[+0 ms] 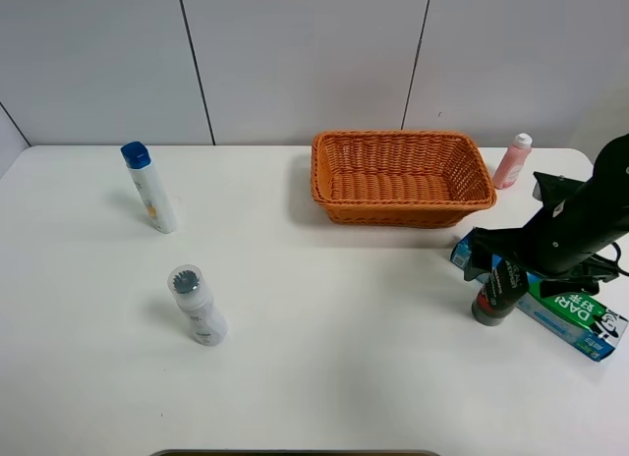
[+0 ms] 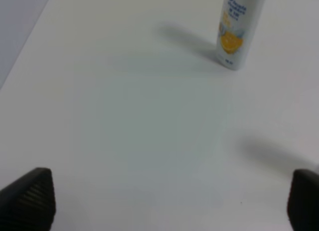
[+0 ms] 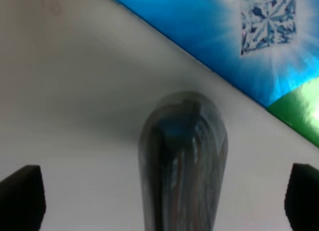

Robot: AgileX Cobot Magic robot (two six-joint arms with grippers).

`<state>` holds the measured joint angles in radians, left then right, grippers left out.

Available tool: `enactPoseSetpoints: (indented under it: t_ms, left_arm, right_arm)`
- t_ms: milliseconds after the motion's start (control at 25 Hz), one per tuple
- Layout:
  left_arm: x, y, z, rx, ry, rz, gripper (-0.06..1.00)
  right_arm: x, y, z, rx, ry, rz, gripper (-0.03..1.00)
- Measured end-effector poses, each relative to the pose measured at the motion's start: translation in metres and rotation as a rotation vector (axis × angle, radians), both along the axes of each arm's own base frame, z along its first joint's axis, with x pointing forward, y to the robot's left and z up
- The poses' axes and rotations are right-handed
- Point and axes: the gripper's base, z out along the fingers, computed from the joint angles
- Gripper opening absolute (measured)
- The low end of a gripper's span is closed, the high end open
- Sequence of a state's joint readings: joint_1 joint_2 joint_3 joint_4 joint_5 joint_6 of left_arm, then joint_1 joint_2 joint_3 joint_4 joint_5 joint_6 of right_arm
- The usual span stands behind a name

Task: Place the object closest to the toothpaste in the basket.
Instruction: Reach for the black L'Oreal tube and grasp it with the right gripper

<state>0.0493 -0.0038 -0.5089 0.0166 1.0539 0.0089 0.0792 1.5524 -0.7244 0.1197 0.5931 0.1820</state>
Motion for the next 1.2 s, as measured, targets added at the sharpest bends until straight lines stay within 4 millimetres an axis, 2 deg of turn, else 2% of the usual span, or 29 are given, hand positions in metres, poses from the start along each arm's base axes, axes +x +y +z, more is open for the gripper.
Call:
enactPoseSetpoints:
  t_ms: [520,760,920,1160,1200]
  left_arm:
    - [0.000,0.000,0.000,0.000,0.000,0.000,0.94]
    - [0.000,0.000,0.000,0.000,0.000,0.000,0.94]
    - [0.000,0.000,0.000,0.000,0.000,0.000,0.94]
    - [0.000,0.000,0.000,0.000,0.000,0.000,0.94]
    - [0.000,0.000,0.000,0.000,0.000,0.000,0.94]
  right_arm:
    - [0.004,0.000,-0.014,-0.005,0.032,-0.002,0.99]
    - [0.006,0.001,-0.015,0.004,0.023,-0.013,0.93]
    - [0.006,0.001,-0.015,0.006,0.023,-0.014,0.78]
    - [0.006,0.001,-0.015,0.010,0.023,-0.034,0.38]
    - [0.006,0.001,-0.015,0.011,0.023,-0.037,0.34]
